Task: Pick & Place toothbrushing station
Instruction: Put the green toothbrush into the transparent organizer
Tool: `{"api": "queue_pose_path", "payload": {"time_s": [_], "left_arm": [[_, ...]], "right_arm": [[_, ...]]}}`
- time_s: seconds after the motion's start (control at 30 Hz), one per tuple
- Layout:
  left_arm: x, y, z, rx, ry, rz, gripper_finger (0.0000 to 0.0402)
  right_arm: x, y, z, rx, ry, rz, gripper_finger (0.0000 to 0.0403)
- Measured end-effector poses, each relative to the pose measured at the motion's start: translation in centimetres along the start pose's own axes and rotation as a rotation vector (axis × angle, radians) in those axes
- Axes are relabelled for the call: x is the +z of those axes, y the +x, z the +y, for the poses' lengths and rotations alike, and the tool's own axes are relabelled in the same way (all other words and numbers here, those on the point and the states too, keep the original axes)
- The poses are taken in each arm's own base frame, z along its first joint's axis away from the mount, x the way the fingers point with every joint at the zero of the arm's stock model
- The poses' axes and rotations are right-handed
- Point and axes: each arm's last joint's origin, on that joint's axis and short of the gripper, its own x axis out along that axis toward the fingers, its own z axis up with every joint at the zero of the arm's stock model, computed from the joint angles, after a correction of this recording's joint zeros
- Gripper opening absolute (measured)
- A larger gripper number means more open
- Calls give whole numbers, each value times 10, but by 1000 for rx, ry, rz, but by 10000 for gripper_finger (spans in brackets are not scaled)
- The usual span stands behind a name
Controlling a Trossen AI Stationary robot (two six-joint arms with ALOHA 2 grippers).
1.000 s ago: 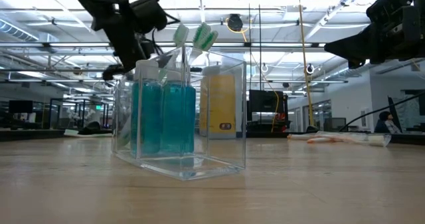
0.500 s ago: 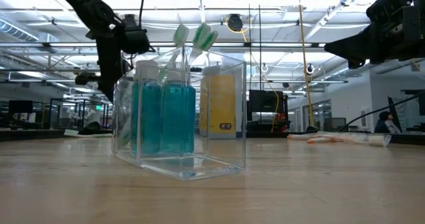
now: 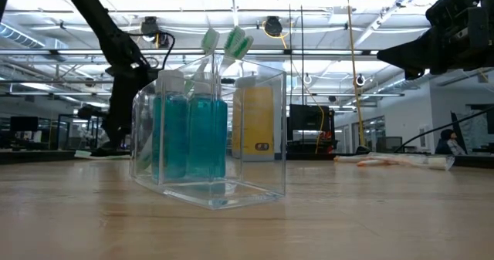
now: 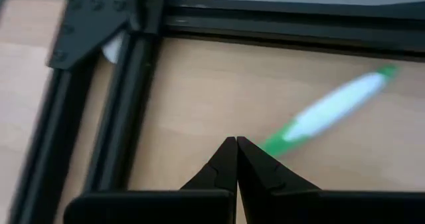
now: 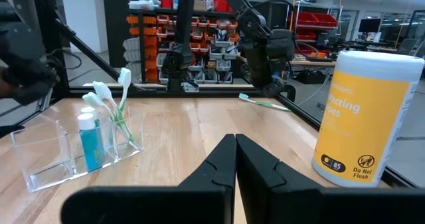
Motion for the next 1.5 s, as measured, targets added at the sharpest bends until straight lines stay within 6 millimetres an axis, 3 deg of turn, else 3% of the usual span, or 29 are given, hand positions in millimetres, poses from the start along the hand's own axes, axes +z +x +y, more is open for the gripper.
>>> {"api": "queue_pose_path", "payload": {"time_s": [0.23, 0.93, 1.13, 1.33, 1.5], "left_arm": [[-2, 3, -6, 68, 2, -62, 3], [-11, 0, -6, -50, 79, 157, 1], [-8, -1, -7, 36, 30, 31, 1], [6, 9, -8, 44, -31, 85, 1], [10, 27, -25, 185, 38, 196, 1]], "right_arm": [[0, 0, 0, 0, 0, 0, 4], [0, 0, 0, 0, 0, 0, 4], [0, 0, 0, 0, 0, 0, 4], [0, 0, 0, 0, 0, 0, 4], [0, 0, 0, 0, 0, 0, 4]]}}
